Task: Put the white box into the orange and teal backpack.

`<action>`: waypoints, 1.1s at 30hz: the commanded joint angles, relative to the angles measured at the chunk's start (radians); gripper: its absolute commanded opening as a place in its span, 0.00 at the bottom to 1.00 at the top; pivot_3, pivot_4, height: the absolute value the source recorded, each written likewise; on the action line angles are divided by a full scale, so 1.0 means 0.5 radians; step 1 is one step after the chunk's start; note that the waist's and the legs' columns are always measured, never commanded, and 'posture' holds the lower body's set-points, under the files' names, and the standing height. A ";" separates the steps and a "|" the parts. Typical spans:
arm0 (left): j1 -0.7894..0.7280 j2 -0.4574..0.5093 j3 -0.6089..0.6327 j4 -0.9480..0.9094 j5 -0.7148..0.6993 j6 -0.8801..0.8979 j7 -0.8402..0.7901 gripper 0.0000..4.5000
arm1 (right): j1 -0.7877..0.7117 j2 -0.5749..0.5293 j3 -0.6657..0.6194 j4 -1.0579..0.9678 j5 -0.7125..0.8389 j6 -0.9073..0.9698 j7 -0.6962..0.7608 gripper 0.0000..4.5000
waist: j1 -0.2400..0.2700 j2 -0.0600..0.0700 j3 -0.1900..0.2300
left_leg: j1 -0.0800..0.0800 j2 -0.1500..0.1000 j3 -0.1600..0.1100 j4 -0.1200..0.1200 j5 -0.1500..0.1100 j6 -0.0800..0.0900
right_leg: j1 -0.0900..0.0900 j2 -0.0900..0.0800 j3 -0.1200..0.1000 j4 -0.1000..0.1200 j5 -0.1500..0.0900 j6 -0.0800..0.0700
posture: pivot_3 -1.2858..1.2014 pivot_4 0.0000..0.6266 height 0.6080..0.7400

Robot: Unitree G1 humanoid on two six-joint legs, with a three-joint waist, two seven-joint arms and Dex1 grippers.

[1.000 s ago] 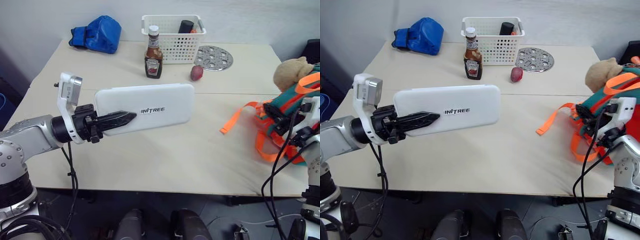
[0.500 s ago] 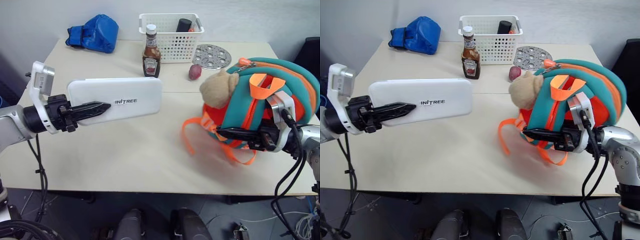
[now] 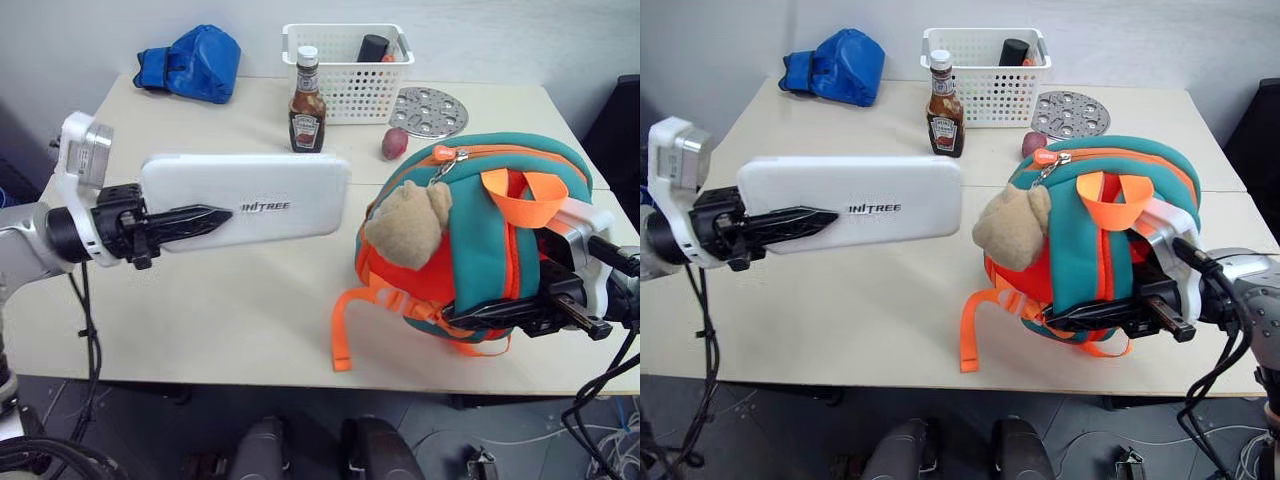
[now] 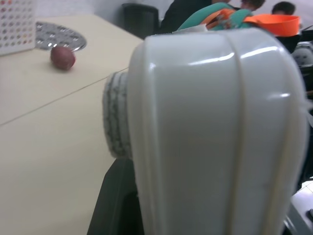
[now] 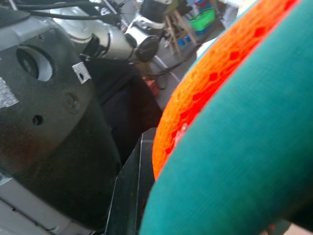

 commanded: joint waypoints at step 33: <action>-0.609 -0.386 -0.760 0.375 0.850 -0.677 -0.618 0.29 | 0.081 -0.131 -0.118 -0.157 0.194 0.022 0.060 0.00 | 0.049 -0.005 0.003 | 0.000 0.000 0.000 0.009 0.007 -0.005 | 0.002 0.002 -0.002 0.007 0.000 0.001 | 0.52 0.24 1.00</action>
